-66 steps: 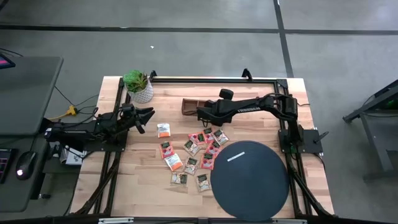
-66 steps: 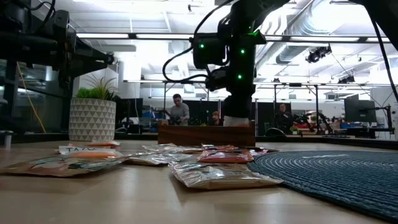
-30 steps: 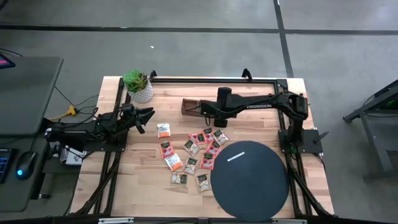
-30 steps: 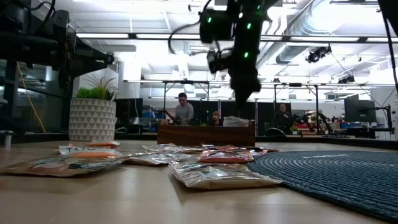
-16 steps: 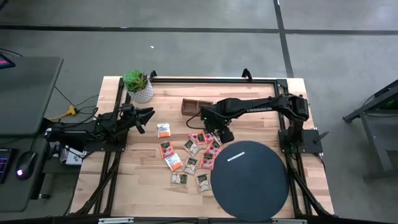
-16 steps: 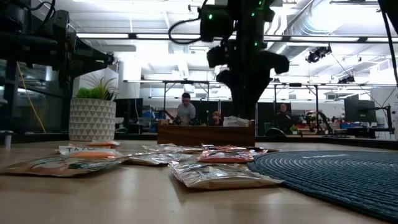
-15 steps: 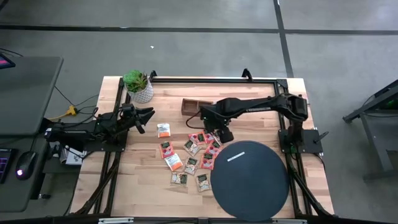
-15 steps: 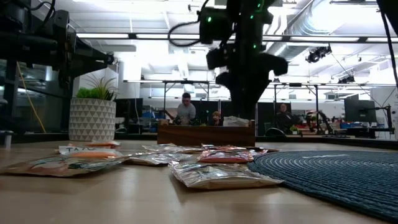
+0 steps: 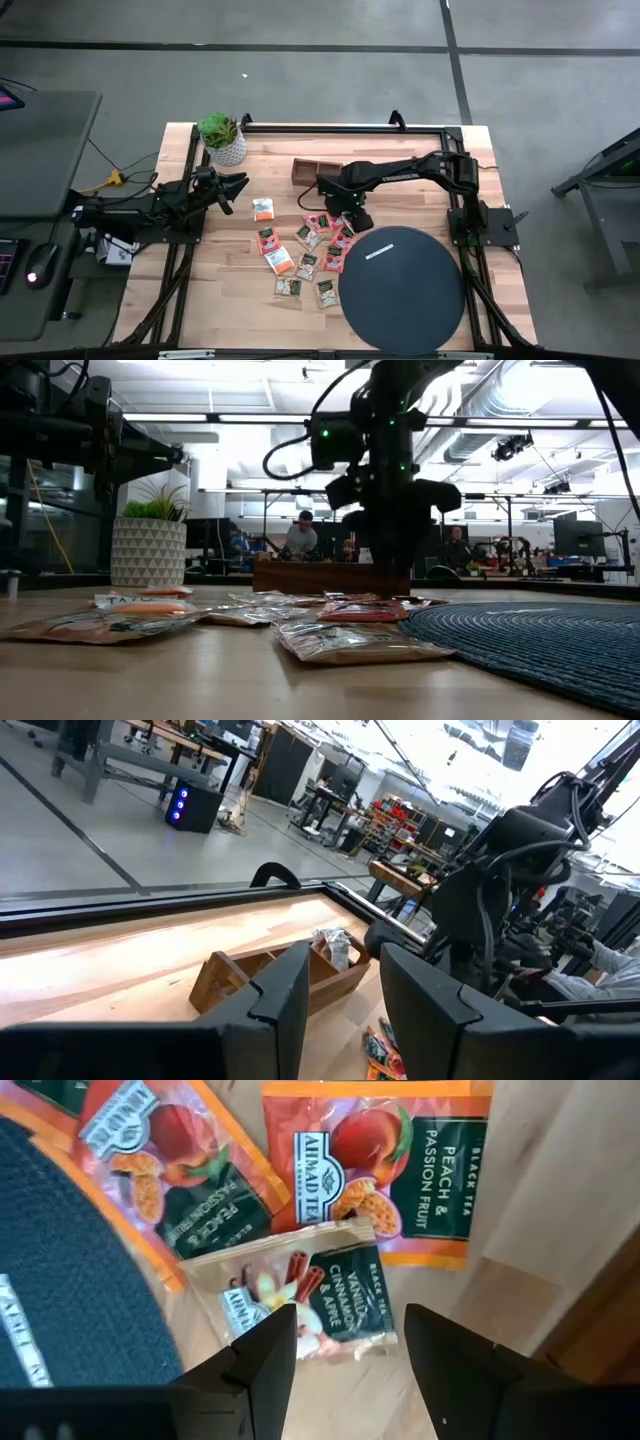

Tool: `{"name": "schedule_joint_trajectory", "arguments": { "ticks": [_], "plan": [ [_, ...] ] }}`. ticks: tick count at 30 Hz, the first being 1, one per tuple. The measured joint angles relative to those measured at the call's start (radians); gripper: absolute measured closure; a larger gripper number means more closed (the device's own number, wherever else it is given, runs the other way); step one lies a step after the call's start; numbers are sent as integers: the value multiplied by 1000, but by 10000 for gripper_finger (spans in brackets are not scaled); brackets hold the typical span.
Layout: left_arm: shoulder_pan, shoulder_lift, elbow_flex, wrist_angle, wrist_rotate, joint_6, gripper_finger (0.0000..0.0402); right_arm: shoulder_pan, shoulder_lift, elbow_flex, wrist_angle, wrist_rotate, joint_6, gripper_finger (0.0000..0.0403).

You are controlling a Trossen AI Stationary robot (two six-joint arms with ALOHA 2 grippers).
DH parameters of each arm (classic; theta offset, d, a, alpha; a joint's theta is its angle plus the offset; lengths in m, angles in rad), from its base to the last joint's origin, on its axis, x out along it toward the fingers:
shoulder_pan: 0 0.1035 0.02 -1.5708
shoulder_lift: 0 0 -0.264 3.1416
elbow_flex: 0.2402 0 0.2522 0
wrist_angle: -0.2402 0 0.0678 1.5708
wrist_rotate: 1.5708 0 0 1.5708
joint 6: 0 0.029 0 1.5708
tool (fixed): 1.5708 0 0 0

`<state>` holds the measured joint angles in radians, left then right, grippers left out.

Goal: Pick & Place Tea
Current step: Put the brown tea sachet into the middle section of the wooden organizer

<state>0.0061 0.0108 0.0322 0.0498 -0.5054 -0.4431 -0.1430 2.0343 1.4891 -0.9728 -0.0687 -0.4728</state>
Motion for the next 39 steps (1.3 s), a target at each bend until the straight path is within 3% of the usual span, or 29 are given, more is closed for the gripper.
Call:
{"name": "schedule_joint_trajectory", "arguments": {
  "ticks": [18,22,32,39],
  "plan": [
    [0,0,0,0,0,0,278,-20,57,0,35,-19,36,223],
    [0,0,0,0,0,0,278,-21,57,0,36,-11,54,258],
    [0,0,0,0,0,0,278,-21,57,0,45,-9,131,393],
    [0,0,0,0,0,0,278,-21,56,0,52,10,159,400]
  ]
}}
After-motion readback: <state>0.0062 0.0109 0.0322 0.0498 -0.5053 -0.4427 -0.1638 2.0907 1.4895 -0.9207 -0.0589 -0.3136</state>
